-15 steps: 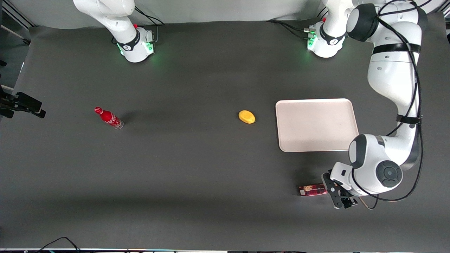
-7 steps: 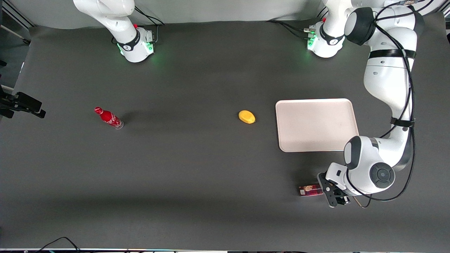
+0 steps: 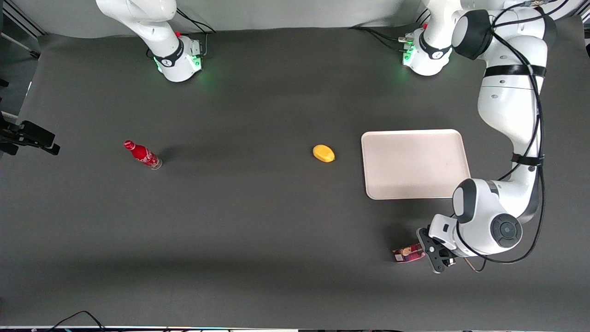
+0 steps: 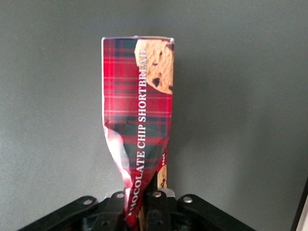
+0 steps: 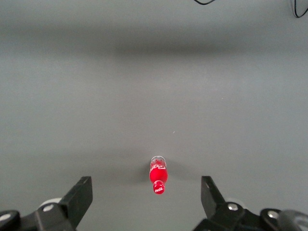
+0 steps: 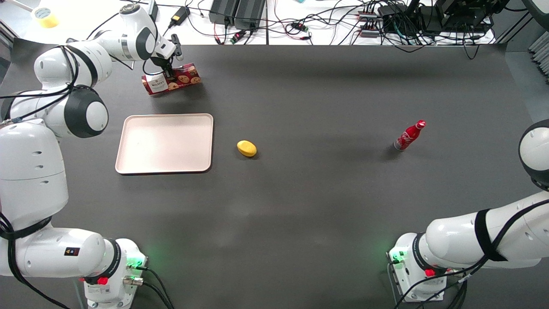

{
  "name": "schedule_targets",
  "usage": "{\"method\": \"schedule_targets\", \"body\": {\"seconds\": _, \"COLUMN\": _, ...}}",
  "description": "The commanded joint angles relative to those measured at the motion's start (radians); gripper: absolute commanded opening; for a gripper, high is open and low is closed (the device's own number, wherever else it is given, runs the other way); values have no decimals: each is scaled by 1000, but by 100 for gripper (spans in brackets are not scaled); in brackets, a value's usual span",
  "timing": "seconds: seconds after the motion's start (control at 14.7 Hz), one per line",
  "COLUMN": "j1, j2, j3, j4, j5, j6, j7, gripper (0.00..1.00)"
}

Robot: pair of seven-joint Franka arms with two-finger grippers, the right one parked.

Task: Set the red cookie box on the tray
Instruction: 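Lift the box with the left gripper, tilting it upright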

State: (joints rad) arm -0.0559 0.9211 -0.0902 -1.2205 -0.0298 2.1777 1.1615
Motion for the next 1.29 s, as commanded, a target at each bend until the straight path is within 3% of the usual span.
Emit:
{"method": "schedule_targets", "body": {"seconds": 0.0, "j1": -2, "j2": -45, "j3": 9, "j4": -2, "j5": -19, "j6": -7, "j7": -49, "gripper": 0}}
{"method": "schedule_targets", "body": {"seconds": 0.2, "j1": 5, "j2": -106, "j3": 9, "j4": -4, "j5": -19, "j6": -33, "j7": -204, "gripper": 0}}
{"method": "schedule_targets", "body": {"seconds": 0.41, "j1": 8, "j2": -198, "j3": 9, "j4": 6, "j5": -13, "j6": -175, "j7": -481, "gripper": 0}}
{"method": "schedule_targets", "body": {"seconds": 0.82, "j1": 44, "j2": -375, "j3": 24, "j4": 4, "j5": -19, "j6": -418, "j7": -810, "gripper": 0}}
{"method": "schedule_targets", "body": {"seconds": 1.02, "j1": 45, "j2": -454, "j3": 81, "j4": -13, "j5": -10, "j6": -538, "j7": -839, "gripper": 0}}
{"method": "schedule_targets", "body": {"seconds": 1.22, "j1": 47, "j2": -551, "j3": 116, "j4": -146, "j5": -4, "j6": -535, "j7": -839, "gripper": 0}}
